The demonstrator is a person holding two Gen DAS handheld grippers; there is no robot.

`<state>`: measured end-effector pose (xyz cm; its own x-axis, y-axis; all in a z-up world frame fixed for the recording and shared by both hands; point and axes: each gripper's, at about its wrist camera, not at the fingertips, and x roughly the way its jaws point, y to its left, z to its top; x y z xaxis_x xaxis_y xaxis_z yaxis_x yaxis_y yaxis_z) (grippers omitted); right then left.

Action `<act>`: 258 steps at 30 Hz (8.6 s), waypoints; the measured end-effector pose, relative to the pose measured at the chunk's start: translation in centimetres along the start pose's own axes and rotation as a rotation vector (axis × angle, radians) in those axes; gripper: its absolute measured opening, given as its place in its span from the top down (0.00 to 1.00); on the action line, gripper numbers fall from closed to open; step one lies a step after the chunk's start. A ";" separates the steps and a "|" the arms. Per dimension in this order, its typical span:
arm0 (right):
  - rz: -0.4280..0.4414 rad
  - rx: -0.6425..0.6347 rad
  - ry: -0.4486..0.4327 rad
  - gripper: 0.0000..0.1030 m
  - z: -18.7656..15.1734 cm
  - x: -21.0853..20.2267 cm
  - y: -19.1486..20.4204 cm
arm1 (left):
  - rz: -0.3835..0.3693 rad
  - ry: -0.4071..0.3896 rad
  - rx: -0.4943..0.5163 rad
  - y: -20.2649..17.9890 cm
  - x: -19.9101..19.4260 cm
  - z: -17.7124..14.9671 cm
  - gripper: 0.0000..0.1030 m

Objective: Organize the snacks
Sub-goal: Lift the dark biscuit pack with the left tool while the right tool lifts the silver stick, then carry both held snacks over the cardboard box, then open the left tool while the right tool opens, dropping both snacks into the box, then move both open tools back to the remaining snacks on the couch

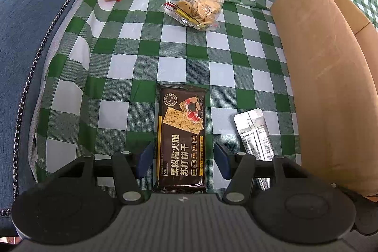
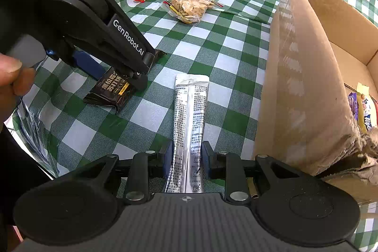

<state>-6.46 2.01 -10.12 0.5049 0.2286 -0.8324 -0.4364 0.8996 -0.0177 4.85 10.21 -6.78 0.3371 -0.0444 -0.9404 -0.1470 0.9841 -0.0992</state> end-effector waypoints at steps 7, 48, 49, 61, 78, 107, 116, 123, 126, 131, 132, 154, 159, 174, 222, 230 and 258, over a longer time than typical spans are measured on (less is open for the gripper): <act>0.000 0.000 0.000 0.73 0.0 0.0 0.0 | 0.001 0.000 0.014 -0.1 0.0 0.0 0.46; -0.001 0.000 -0.003 0.73 0.0 0.0 0.0 | -0.004 0.000 0.051 -0.1 -0.1 0.2 0.58; -0.001 0.001 -0.003 0.73 0.0 0.0 0.0 | -0.004 -0.002 0.056 -0.1 -0.1 0.2 0.59; -0.007 -0.002 -0.010 0.74 0.1 0.0 0.0 | -0.023 -0.065 0.039 0.1 -1.3 0.4 0.60; -0.006 -0.008 -0.143 0.74 1.0 -2.2 0.5 | 0.025 -0.264 -0.028 1.3 -4.9 1.5 0.61; -0.112 0.058 -0.520 0.74 6.8 -12.9 -6.0 | -0.025 -0.453 -0.076 0.7 -8.2 1.5 0.61; -0.303 0.267 -0.585 0.74 4.1 -14.0 -16.4 | -0.169 -0.658 0.093 -5.4 -10.7 -0.1 0.61; -0.360 0.382 -0.534 0.75 2.1 -12.5 -20.5 | -0.327 -0.774 0.304 -12.8 -11.4 -3.0 0.61; -0.391 0.380 -0.525 0.75 1.6 -12.3 -21.2 | -0.369 -0.763 0.345 -14.9 -10.7 -3.5 0.61; -0.433 0.378 -0.507 0.75 1.0 -11.8 -22.0 | -0.408 -0.749 0.391 -17.1 -9.4 -3.4 0.61; -0.440 0.373 -0.505 0.75 0.9 -11.7 -22.2 | -0.414 -0.744 0.393 -17.4 -9.2 -3.3 0.61; -0.478 0.309 -0.501 0.75 1.1 -11.2 -22.0 | -0.454 -0.700 0.363 -18.4 -8.2 -2.5 0.61; -0.476 0.306 -0.502 0.75 1.0 -11.3 -21.9 | -0.452 -0.701 0.357 -18.4 -8.3 -2.6 0.61; -0.471 0.301 -0.511 0.75 1.1 -11.5 -21.5 | -0.449 -0.701 0.351 -18.4 -8.3 -2.6 0.61; -0.488 0.325 -0.503 0.52 1.4 -11.2 -21.6 | -0.406 -0.686 0.281 -17.6 -8.2 -1.9 0.50; -0.446 0.342 -0.502 0.51 1.8 -10.7 -20.7 | -0.379 -0.692 0.225 -14.5 -9.3 -1.5 0.65; -0.234 0.239 -0.530 0.51 3.9 -9.2 -15.7 | -0.088 -0.362 -0.245 10.0 -1.0 14.7 0.77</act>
<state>-1.34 -12.77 0.03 0.8945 0.1139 -0.4323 -0.1221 0.9925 0.0088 16.72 22.64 -2.05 0.6557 -0.0207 -0.7548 -0.3045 0.9075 -0.2894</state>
